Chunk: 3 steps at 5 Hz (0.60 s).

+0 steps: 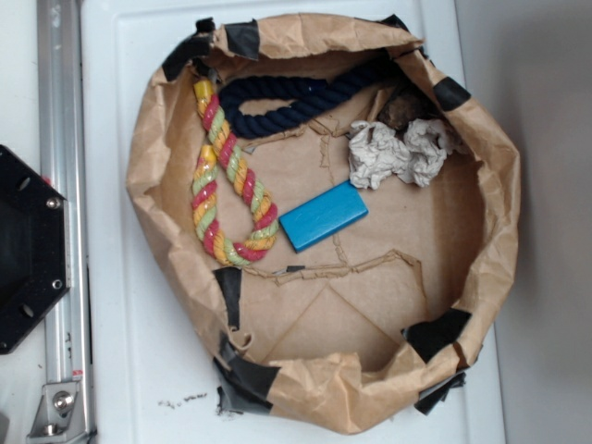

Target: Grab the blue block.

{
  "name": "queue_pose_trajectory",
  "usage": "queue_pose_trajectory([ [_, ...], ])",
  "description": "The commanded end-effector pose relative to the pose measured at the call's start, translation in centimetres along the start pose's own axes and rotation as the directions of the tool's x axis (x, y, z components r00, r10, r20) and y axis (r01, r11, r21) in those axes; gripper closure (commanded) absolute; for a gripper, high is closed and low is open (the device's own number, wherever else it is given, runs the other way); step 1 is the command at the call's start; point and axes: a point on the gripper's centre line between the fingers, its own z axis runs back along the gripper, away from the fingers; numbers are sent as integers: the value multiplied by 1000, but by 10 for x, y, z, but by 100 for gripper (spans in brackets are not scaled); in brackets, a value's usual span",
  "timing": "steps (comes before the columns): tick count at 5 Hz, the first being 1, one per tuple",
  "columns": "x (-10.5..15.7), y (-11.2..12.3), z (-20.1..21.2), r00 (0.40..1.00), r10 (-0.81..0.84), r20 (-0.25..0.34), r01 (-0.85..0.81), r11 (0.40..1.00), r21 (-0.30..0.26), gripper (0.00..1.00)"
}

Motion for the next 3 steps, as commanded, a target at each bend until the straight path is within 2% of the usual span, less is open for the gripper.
queue_pose_trajectory([
  [1,0,0,0,1000,0,0,0,1000,0,0],
  [2,47,2,-31,982,186,37,-187,982,33,0],
  [3,76,14,-59,955,295,33,-295,955,10,0],
])
